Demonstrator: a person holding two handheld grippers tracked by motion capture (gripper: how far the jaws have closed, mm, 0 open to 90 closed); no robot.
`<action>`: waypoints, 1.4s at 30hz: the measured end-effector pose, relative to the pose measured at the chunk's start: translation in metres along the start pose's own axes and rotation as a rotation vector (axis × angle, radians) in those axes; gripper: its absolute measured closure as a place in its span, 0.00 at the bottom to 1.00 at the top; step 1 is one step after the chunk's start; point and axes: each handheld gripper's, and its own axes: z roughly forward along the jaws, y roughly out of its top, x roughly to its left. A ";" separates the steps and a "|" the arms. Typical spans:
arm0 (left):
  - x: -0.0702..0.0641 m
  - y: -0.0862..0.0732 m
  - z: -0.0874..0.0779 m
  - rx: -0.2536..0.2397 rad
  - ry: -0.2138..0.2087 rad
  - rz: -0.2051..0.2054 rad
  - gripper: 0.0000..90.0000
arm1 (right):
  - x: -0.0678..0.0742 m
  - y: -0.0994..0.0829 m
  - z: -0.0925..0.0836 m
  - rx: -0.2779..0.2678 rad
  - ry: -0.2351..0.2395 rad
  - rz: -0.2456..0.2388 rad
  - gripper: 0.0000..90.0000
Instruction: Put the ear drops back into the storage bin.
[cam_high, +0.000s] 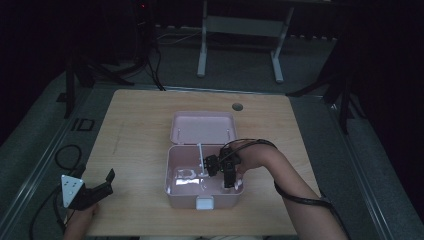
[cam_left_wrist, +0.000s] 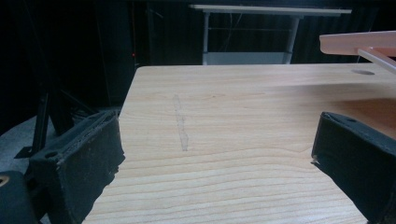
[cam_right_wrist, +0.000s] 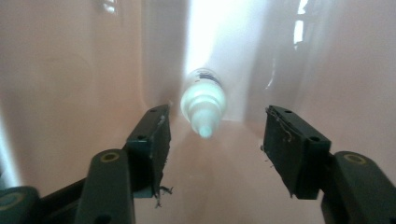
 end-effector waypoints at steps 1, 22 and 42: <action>0.000 0.000 0.000 0.000 0.000 0.000 0.02 | 0.000 -0.002 -0.004 -0.012 -0.006 0.005 0.41; 0.000 0.000 0.000 0.001 0.003 -0.003 0.02 | 0.006 -0.041 -0.050 -0.157 -0.075 0.094 0.15; 0.000 0.000 0.000 0.001 0.006 -0.001 0.02 | 0.008 -0.111 -0.043 -0.243 -0.106 0.266 0.15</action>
